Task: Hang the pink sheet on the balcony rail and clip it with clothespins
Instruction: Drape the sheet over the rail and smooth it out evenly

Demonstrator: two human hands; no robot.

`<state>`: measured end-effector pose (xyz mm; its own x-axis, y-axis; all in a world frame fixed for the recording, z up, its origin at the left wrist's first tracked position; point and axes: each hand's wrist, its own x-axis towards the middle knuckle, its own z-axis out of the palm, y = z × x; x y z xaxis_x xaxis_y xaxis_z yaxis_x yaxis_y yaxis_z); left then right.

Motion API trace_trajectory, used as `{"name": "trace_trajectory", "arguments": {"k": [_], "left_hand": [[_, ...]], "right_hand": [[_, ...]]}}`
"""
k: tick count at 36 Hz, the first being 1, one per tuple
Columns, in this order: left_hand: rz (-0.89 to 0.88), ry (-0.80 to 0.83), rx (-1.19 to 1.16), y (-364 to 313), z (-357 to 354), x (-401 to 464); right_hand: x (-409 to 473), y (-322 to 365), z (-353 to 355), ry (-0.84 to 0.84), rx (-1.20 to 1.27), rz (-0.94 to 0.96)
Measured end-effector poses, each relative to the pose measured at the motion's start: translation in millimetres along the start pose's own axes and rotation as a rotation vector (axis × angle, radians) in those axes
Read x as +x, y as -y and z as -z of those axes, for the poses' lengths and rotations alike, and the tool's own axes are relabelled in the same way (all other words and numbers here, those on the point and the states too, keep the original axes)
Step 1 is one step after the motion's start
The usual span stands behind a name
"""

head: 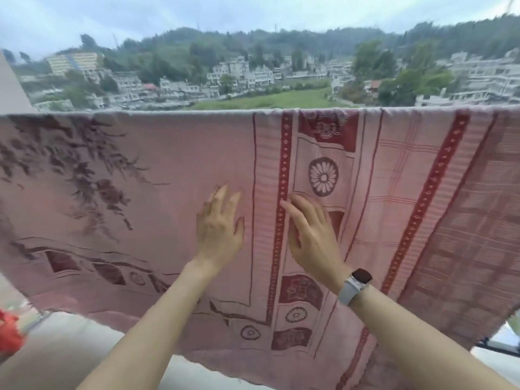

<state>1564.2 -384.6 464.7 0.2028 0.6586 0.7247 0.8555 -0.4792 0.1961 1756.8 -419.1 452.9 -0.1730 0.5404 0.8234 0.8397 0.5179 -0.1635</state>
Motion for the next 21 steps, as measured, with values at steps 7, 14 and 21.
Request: {"name": "trace_trajectory", "arguments": {"k": [7, 14, 21], "left_hand": [[0.262, 0.000, 0.129, 138, 69, -47], [0.524, -0.035, 0.253, 264, 130, -105], [0.742, -0.019, 0.381, 397, 179, -149]], "right_hand": [[58, 100, -116, 0.195, 0.098, 0.108], [84, 195, -234, 0.347, 0.197, 0.211], [115, 293, -361, 0.455, 0.345, 0.253]]}}
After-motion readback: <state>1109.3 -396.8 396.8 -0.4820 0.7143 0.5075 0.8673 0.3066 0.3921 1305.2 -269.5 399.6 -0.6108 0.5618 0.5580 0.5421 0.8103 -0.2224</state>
